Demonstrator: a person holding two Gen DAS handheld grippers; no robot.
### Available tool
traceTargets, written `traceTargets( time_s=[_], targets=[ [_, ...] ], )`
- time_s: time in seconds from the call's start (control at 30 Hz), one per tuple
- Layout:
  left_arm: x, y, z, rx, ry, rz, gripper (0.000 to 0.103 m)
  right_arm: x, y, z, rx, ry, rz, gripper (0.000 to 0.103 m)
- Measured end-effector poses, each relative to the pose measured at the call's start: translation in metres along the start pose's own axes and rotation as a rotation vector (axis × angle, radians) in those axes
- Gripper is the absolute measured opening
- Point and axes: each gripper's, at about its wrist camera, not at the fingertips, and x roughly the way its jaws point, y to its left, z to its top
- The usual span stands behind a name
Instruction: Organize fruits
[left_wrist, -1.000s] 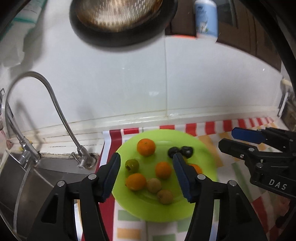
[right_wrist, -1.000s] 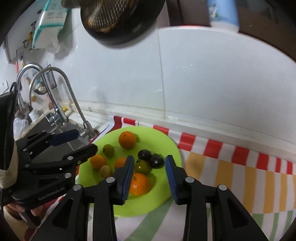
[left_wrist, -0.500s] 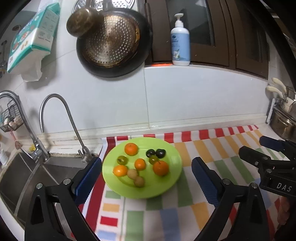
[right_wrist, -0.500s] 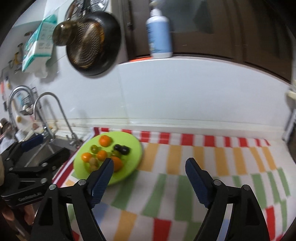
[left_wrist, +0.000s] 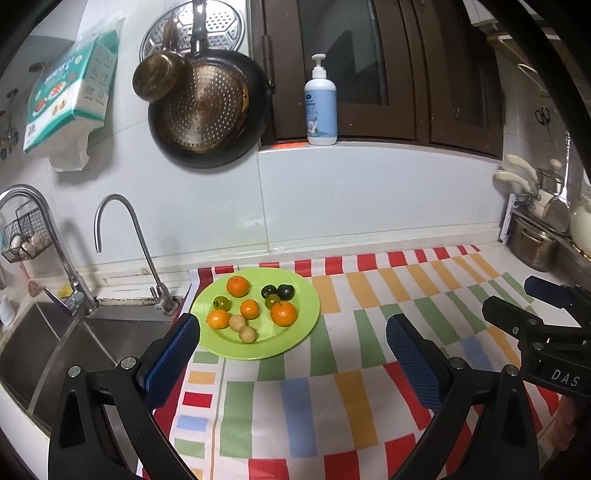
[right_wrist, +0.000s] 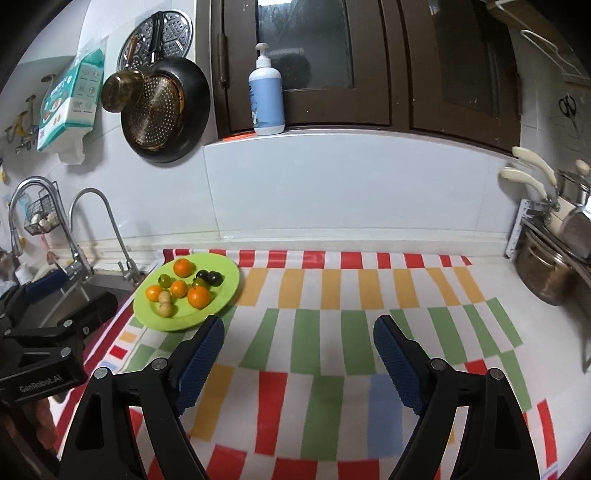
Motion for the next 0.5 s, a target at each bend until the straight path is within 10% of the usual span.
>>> traceTargets(
  time_s=[0.5],
  targets=[
    [-0.046, -0.008, -0.01, 0.005, -0.025, -0.022, 0.103, -0.054, 0.001, -0.015, 0.004, -0.04, -0.021, 0.084]
  ],
)
